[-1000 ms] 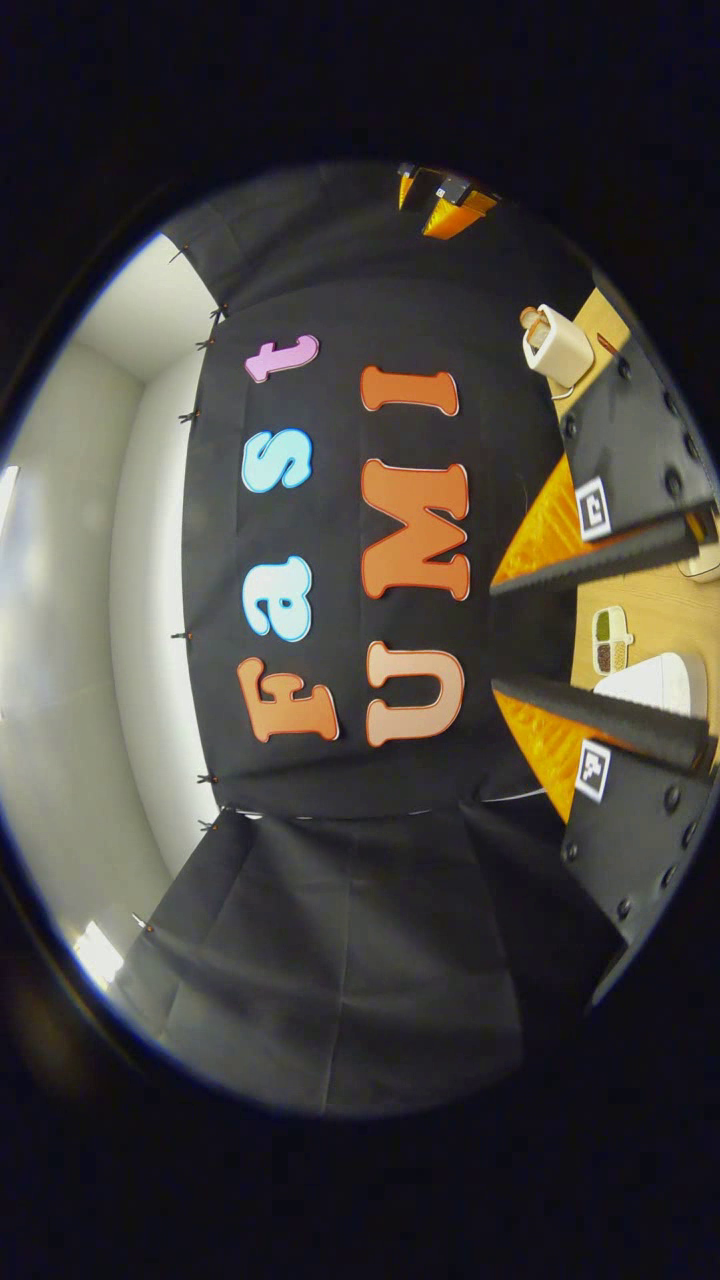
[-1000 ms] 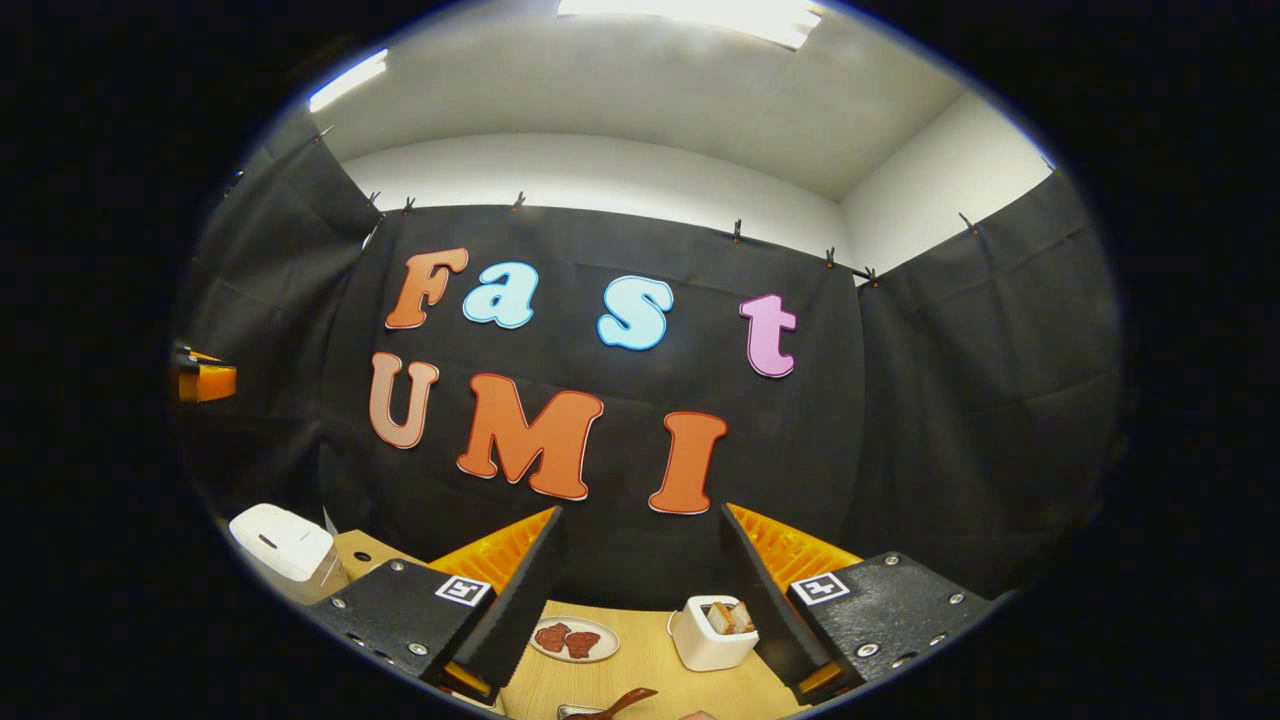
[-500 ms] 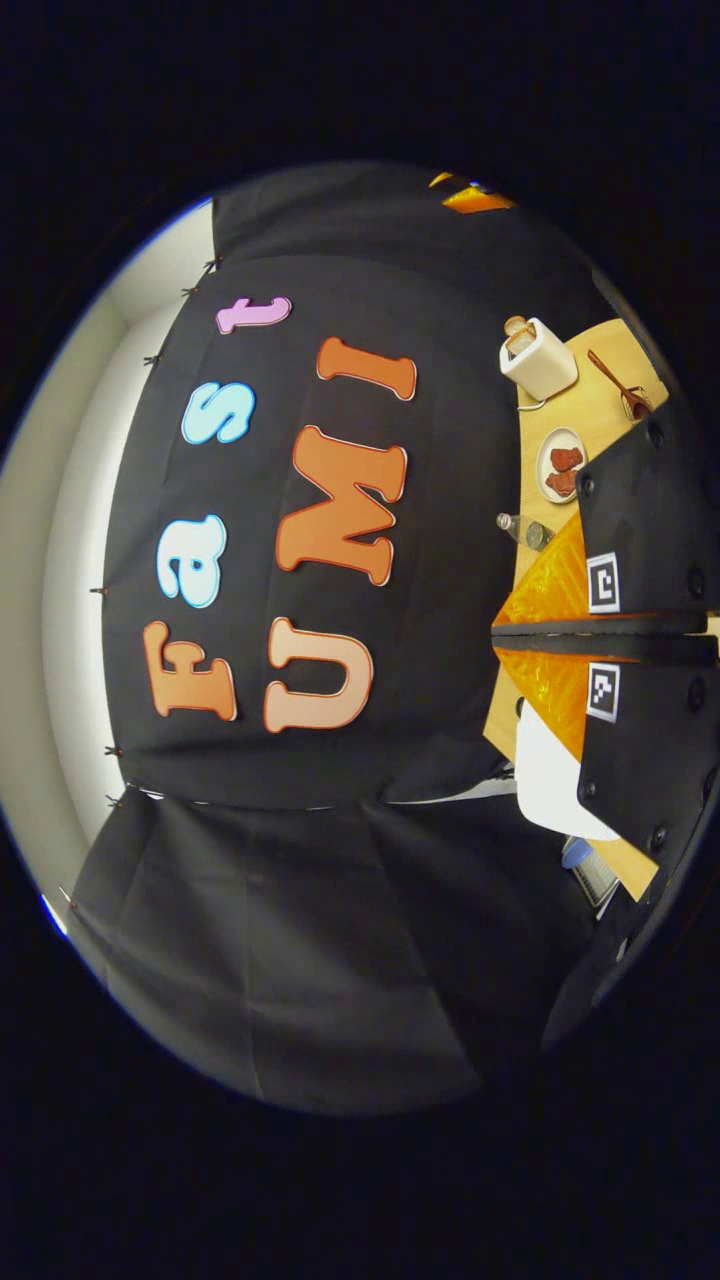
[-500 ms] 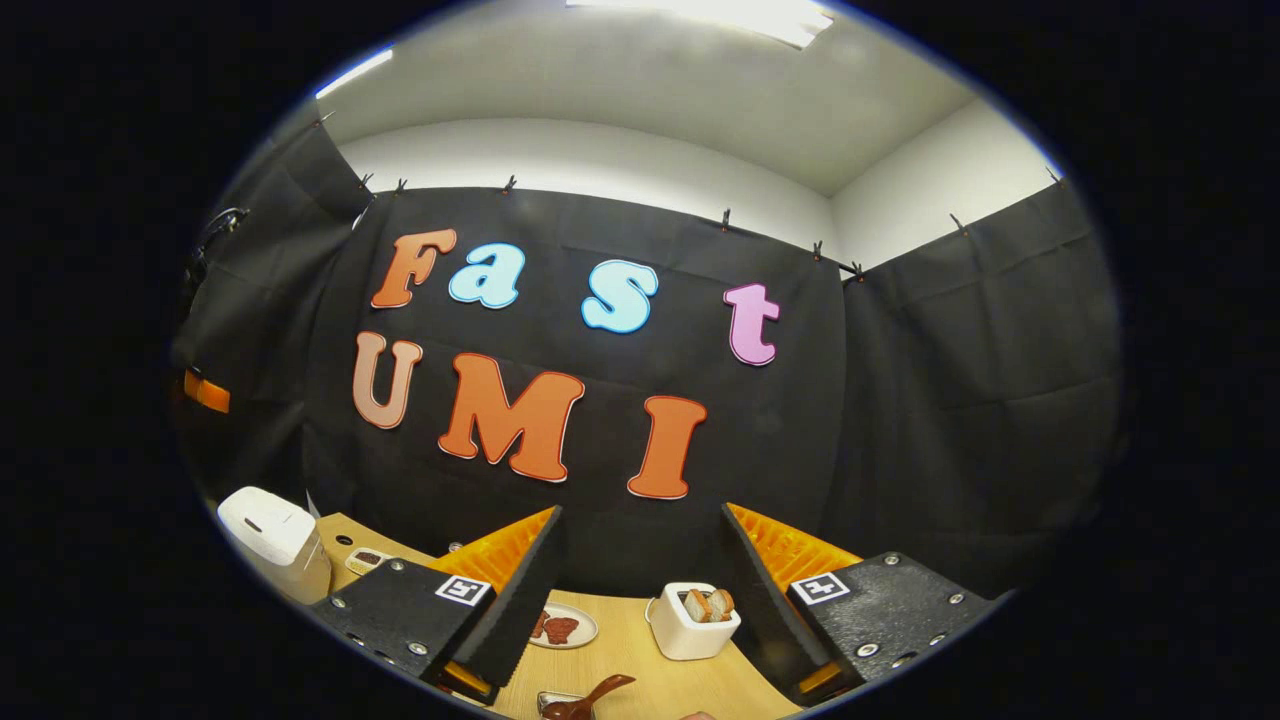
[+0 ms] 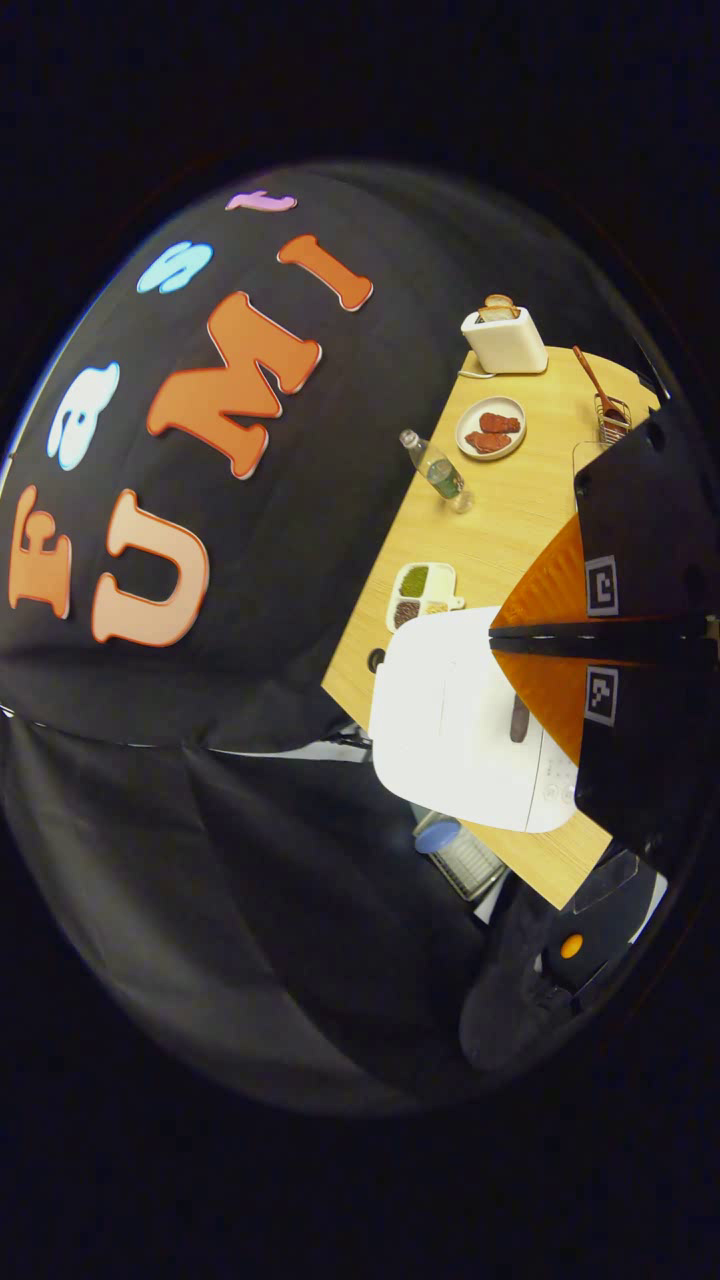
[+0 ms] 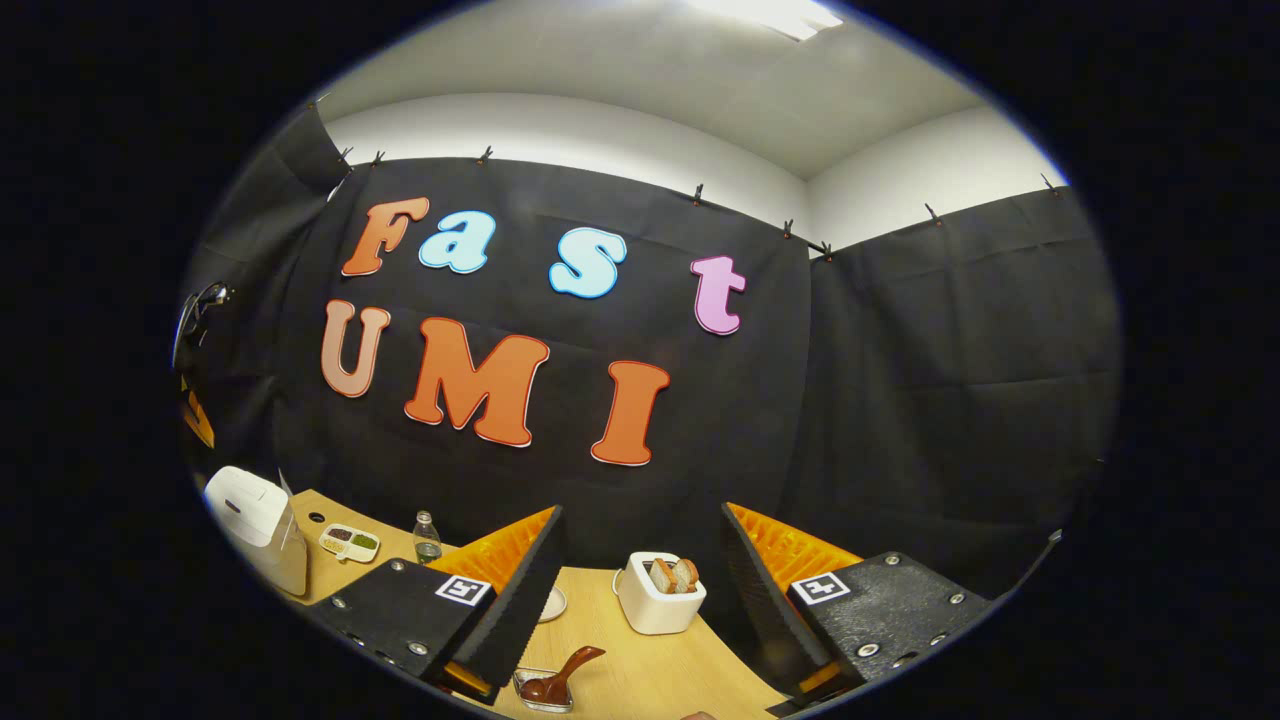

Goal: Close the left gripper, press the button to open the rice cooker; take a wooden spoon from the chopstick holder with the right hand, scoop a spoonful of rice and pour it into the rice cooker, then put the wooden spoon back into the chopstick holder.

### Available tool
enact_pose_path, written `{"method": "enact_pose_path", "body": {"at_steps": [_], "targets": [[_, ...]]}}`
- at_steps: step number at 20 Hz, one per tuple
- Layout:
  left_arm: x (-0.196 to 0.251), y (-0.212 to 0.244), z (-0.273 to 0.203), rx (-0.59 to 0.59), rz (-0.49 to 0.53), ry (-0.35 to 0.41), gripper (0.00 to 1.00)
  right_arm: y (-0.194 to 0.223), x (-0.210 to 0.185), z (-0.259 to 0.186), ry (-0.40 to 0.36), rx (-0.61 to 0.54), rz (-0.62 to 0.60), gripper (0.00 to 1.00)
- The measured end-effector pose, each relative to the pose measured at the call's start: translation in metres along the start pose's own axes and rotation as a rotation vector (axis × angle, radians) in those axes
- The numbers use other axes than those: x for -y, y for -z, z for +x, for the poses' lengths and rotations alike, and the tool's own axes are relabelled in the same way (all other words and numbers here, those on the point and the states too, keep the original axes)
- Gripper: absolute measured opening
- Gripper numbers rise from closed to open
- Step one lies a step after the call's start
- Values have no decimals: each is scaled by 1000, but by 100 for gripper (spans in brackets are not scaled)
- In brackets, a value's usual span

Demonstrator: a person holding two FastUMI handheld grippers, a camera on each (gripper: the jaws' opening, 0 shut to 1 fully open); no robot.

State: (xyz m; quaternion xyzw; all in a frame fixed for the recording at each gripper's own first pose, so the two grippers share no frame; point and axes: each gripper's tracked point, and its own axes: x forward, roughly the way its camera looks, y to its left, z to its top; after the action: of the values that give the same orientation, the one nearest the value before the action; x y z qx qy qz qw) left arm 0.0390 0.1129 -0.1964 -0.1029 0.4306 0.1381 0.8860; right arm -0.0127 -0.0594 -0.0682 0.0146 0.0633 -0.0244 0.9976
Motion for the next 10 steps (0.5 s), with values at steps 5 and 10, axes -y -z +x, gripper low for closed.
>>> {"method": "enact_pose_path", "body": {"at_steps": [5, 10], "targets": [[-26, 35, 45, -218, -77, -25, 5, 14, -7, -5, 31, -35, -6, 94], [-46, 47, 86, -309, -104, -29, 5, 27, -18, -11, 49, -72, -1, 93]]}}
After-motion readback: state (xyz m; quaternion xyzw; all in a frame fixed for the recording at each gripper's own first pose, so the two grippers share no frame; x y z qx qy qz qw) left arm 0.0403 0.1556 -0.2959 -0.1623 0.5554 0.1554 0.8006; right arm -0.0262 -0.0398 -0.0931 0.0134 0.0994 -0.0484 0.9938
